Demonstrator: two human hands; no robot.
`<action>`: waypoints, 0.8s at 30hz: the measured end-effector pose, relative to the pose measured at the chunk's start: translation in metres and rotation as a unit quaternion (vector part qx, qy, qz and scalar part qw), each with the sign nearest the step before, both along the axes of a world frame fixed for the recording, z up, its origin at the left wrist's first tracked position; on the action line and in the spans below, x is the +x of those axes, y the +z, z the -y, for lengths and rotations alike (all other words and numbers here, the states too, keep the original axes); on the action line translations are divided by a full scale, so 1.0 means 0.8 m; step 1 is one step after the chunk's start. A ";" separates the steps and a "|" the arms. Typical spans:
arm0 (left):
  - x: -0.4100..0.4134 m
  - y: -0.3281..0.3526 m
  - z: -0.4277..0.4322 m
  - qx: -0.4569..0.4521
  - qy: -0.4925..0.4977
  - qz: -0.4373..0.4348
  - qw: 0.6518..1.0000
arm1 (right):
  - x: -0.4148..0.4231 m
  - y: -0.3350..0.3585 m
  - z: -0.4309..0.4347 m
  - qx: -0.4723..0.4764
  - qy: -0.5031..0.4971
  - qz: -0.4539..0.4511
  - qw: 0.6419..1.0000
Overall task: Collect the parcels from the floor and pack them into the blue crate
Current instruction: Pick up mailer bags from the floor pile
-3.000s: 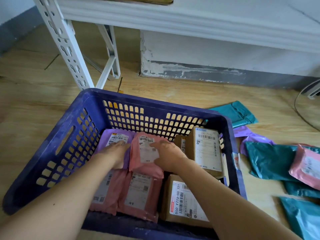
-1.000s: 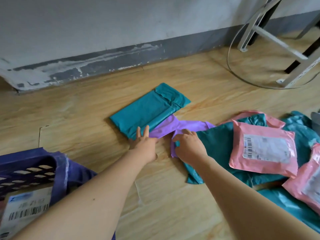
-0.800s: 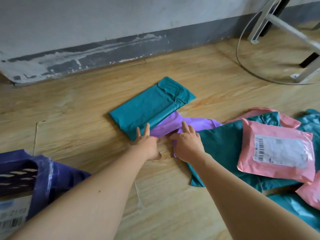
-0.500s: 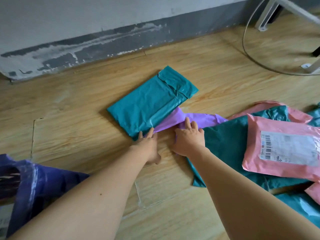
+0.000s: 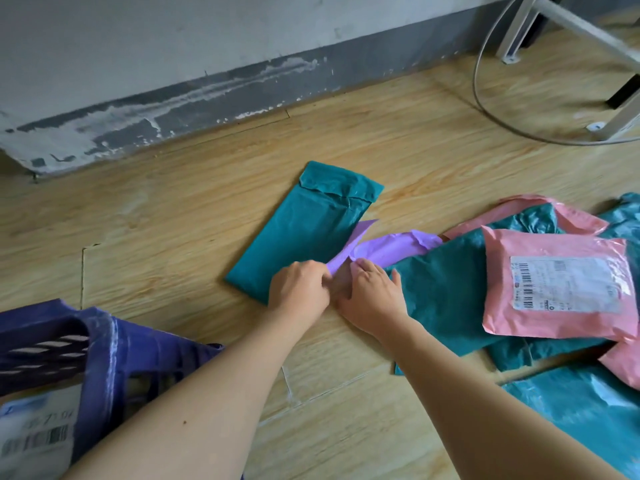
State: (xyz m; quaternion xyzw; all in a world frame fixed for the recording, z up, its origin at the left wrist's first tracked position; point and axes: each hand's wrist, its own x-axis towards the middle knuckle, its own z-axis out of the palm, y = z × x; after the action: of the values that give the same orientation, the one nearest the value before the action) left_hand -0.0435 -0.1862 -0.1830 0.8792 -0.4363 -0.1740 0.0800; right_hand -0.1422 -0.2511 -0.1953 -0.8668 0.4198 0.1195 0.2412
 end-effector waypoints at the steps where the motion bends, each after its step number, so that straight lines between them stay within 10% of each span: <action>1: -0.002 0.006 -0.001 -0.013 0.018 -0.016 1.000 | -0.003 0.002 -0.005 0.005 -0.003 0.007 1.000; 10: -0.023 0.080 -0.012 -0.133 0.187 -0.157 0.961 | -0.022 0.061 -0.040 0.027 -0.014 0.095 0.995; 24: -0.084 0.208 -0.146 -0.240 0.186 -0.217 0.928 | -0.101 0.210 -0.144 0.004 -0.038 0.123 0.992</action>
State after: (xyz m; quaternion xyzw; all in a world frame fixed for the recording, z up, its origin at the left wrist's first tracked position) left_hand -0.1105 -0.0692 -0.0167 0.8401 -0.2656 -0.2328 0.4118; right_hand -0.2230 -0.1358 -0.0276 -0.8573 0.4191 0.0045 0.2990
